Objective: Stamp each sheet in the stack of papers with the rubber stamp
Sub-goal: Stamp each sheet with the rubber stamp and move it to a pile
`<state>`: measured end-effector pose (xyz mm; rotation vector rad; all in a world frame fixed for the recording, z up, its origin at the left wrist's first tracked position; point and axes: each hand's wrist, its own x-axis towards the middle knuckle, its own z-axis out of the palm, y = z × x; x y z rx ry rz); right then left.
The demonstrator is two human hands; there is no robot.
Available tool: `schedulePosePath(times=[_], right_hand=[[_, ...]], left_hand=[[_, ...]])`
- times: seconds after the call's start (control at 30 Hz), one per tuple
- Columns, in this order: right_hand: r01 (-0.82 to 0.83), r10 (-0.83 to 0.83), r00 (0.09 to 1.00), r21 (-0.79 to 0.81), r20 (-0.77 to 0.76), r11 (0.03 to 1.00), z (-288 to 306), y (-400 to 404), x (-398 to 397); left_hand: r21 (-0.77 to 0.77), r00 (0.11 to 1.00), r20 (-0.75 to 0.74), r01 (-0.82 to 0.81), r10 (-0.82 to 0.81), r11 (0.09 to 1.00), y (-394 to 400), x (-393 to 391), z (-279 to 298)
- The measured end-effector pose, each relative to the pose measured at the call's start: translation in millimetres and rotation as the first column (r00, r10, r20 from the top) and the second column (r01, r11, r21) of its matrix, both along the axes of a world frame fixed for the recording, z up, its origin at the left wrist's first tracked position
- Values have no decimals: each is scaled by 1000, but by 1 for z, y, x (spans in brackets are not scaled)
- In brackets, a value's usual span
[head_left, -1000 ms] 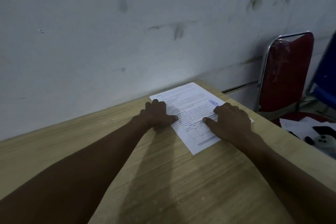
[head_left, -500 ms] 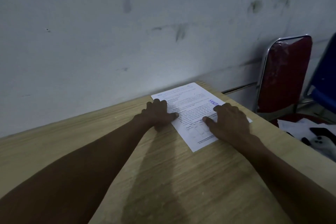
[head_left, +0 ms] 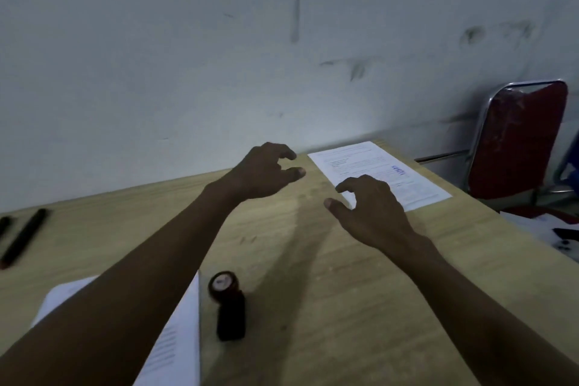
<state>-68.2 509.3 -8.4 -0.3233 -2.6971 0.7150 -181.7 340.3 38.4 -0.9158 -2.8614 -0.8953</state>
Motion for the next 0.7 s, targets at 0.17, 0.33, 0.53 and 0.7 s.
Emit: schedulePosePath(times=[0.17,0.33,0.53,0.7], right_hand=[[-162,159,986,-68,-50,984,10,-74,33],[-194,192,980,-38,-50,980,15,-140,59],[-94,60,982,183,181,979,16,-185,76],[-113,49,960,222,274,968,7,-201,78]], left_hand=[[123,994,-60,-88,96,989,-81,49,13],[213,975,-63,-195,213,957,-152,92,8],[250,961,-31,-260,276,933,-217,129,-13],[215,957,14,-286,289,934,-254,140,-35]])
